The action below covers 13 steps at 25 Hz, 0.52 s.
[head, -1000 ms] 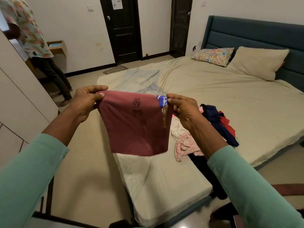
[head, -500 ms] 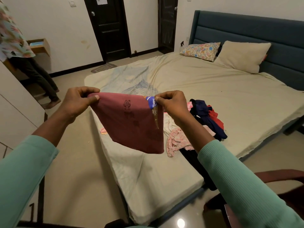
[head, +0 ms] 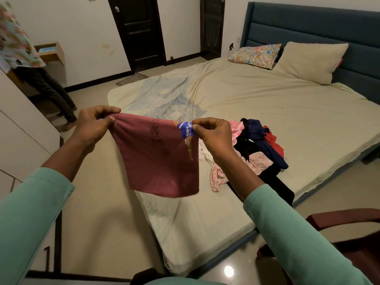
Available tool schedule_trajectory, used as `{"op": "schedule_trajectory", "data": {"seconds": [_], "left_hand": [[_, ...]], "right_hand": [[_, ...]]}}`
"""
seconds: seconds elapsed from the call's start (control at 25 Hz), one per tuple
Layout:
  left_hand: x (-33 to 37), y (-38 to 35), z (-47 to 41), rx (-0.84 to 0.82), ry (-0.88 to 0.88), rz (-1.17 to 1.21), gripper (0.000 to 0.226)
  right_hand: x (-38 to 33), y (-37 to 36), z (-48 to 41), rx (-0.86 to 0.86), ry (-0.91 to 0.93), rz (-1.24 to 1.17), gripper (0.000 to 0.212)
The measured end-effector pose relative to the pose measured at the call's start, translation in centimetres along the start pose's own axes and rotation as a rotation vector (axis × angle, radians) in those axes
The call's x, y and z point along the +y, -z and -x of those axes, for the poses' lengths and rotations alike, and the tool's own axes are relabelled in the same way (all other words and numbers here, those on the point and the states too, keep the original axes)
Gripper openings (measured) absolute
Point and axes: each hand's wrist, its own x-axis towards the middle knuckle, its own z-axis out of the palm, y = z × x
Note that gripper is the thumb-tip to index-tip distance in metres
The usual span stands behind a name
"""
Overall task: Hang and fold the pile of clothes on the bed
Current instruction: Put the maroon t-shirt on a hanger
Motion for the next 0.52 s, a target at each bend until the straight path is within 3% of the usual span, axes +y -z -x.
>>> {"op": "schedule_trajectory", "data": {"seconds": [0.16, 0.36, 0.52], "left_hand": [[0.1, -0.3, -0.1, 0.028, -0.044, -0.027, 0.032], [0.0, -0.9, -0.4, 0.019, -0.053, -0.018, 0.031], [-0.4, -1.4, -0.7, 0.011, -0.025, -0.010, 0.031]], "right_hand": [[-0.1, 0.2, -0.3, -0.047, -0.026, 0.013, 0.018], [-0.6, 0.8, -0.4, -0.148, -0.425, -0.274, 0.026], [0.4, 1.1, -0.2, -0.007, -0.403, -0.313, 0.004]]}}
